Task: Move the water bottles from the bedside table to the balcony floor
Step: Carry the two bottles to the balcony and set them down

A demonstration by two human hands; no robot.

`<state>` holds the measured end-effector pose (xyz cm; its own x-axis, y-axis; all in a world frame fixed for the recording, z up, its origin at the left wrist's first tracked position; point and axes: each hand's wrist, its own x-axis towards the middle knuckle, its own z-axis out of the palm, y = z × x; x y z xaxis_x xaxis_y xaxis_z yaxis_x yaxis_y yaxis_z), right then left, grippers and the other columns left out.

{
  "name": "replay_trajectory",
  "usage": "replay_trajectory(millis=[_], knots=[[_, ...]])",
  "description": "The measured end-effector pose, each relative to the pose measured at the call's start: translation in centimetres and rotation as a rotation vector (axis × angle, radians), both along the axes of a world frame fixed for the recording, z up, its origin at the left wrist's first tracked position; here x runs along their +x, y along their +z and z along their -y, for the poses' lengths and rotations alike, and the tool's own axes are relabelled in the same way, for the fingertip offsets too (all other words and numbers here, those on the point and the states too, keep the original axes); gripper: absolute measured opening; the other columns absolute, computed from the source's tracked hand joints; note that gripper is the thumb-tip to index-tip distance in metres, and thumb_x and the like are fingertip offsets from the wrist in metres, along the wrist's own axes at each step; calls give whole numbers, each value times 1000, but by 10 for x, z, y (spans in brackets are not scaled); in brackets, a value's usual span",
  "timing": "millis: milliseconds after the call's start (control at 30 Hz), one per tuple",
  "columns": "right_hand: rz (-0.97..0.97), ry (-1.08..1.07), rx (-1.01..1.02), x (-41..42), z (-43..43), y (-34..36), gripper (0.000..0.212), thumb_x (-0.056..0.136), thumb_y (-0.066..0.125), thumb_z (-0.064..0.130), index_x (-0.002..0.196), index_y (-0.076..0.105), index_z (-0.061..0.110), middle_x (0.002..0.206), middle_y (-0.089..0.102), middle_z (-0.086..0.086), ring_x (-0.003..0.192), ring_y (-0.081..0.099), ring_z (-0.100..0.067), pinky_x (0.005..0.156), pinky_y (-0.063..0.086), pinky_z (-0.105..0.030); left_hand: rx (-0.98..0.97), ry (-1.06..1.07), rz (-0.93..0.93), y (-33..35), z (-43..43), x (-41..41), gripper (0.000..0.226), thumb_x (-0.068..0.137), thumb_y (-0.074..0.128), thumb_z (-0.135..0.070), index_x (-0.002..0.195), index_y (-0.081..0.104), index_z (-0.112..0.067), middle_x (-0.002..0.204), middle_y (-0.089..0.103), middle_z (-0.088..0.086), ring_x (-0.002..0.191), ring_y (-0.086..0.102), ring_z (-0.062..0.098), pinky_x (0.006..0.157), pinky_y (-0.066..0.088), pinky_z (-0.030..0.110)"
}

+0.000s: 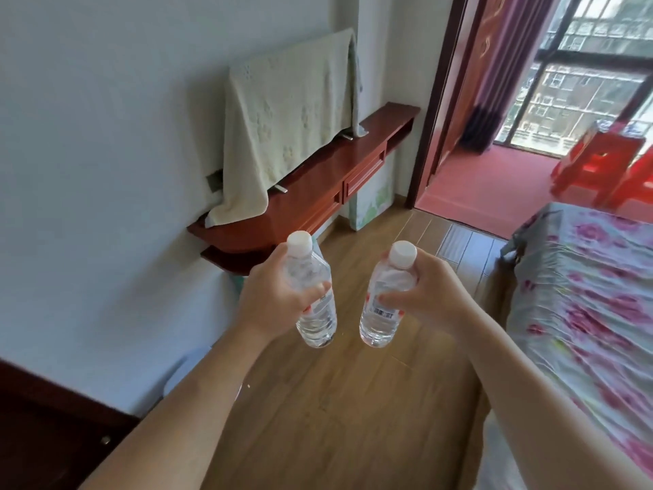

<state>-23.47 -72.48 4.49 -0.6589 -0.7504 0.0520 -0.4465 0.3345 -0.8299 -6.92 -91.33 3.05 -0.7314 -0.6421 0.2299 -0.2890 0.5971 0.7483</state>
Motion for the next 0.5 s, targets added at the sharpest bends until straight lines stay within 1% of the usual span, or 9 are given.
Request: replay_trajectory(millis=[67,167,267,333,433,500], knots=[[-10,-41,-8,-26,6,1,47,63,85,23,101,61,37,92,69,15,90,66,-3,82,59,-31,-12,-23,-9,0,13,-30,50,69,76,-55,107,56,-30,90,66,-11,89,64,6,79,57,40],[-8,-91,1,-66,16,3,49,59,85,30,101,61,38,93,70,11,90,68,-8,83,60,-39,-24,-70,-24,3,31,-72,48,70,80,-53,105,56,-29,87,67,-12,86,65,5,77,57,38],[-9,-125,16,-103,33,3,52,57,82,37,103,60,42,95,69,14,92,68,-8,83,60,-41,-18,-116,-34,4,54,-117,42,74,82,-44,104,56,-28,77,63,-15,75,62,1,69,53,30],[-13,-151,27,-128,46,1,52,56,81,37,103,60,43,95,69,16,93,68,-8,84,60,-41,-10,-145,-44,1,71,-150,40,74,82,-41,102,56,-28,72,59,-15,69,59,2,64,49,27],[-25,-193,42,-167,71,-1,49,55,79,38,100,60,42,92,70,14,90,68,-7,84,60,-40,14,-201,-70,-10,103,-201,43,74,84,-40,105,57,-28,78,62,-14,75,61,3,66,48,19],[-52,-232,49,-194,90,-1,50,57,81,35,102,60,41,92,69,15,90,68,-5,85,60,-40,36,-242,-75,-17,130,-235,43,74,83,-42,105,57,-28,83,65,-12,79,62,4,67,48,18]])
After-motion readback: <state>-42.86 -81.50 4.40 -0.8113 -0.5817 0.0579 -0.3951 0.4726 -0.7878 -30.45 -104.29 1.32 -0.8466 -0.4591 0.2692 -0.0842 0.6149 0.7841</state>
